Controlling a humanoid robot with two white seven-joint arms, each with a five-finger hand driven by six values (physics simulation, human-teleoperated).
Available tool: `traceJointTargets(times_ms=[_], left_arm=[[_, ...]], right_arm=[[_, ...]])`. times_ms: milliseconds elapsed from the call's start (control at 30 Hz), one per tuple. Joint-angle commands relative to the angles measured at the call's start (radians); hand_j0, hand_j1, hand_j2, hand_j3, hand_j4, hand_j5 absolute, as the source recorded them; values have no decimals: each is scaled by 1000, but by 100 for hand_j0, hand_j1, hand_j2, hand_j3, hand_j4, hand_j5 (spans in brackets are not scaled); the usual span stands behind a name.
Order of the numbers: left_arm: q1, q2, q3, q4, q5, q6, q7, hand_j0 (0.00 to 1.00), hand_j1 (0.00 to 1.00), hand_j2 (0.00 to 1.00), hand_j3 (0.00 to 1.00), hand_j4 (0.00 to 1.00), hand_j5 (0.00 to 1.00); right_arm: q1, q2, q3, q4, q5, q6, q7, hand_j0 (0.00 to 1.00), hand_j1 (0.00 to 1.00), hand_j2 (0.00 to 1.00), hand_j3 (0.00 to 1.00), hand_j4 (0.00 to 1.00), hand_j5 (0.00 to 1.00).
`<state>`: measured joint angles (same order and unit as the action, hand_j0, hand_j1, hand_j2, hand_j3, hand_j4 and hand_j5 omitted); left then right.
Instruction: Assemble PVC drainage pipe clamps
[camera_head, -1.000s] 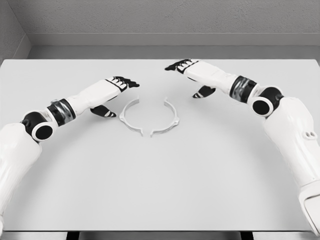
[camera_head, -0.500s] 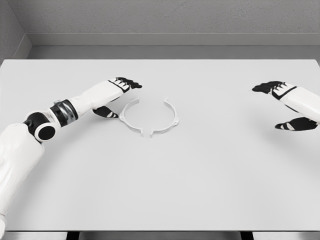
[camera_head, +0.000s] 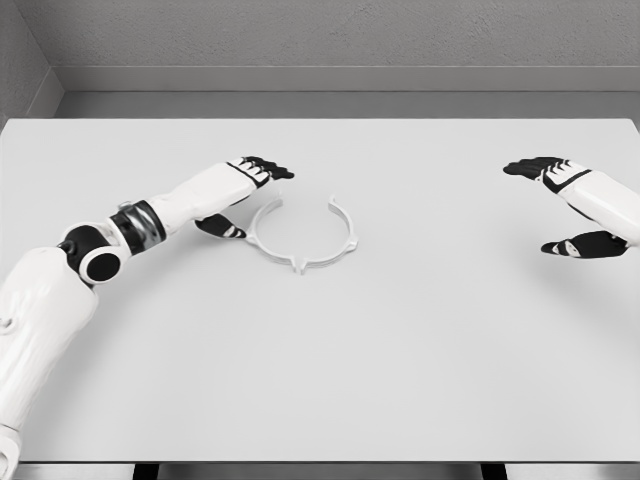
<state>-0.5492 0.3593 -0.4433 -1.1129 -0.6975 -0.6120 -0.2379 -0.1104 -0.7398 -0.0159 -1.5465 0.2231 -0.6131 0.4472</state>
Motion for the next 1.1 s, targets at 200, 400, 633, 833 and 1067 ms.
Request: traceJointTargets(times_ms=[200,400,633,833,1067], left_arm=[[2,-19,-2,-1,6,1,-1,100,100,100,100,100,100],[3,-28,-3,-2,6,1,-11,100,100,100,100,100,100],[3,-36,-8,-4,6,1,-17,100,100,100,100,100,100],[2,-43,-9,-4,6,1,-17,100,100,100,100,100,100],[0,-45,-9,-4,6,1,-17,100,100,100,100,100,100]], right_arm=[[0,0,-1,-1,-8,2,-1,100,100,100,100,100,100],[0,0,1,-3,-10,2,-1,100,100,100,100,100,100],[-2,0,1,-3,-10,2,-1,100,100,100,100,100,100],[0,0,1,-3,-10,2,-1,100,100,100,100,100,100],[-2,0,2,-7,-10,2,-2,100,100,100,100,100,100]])
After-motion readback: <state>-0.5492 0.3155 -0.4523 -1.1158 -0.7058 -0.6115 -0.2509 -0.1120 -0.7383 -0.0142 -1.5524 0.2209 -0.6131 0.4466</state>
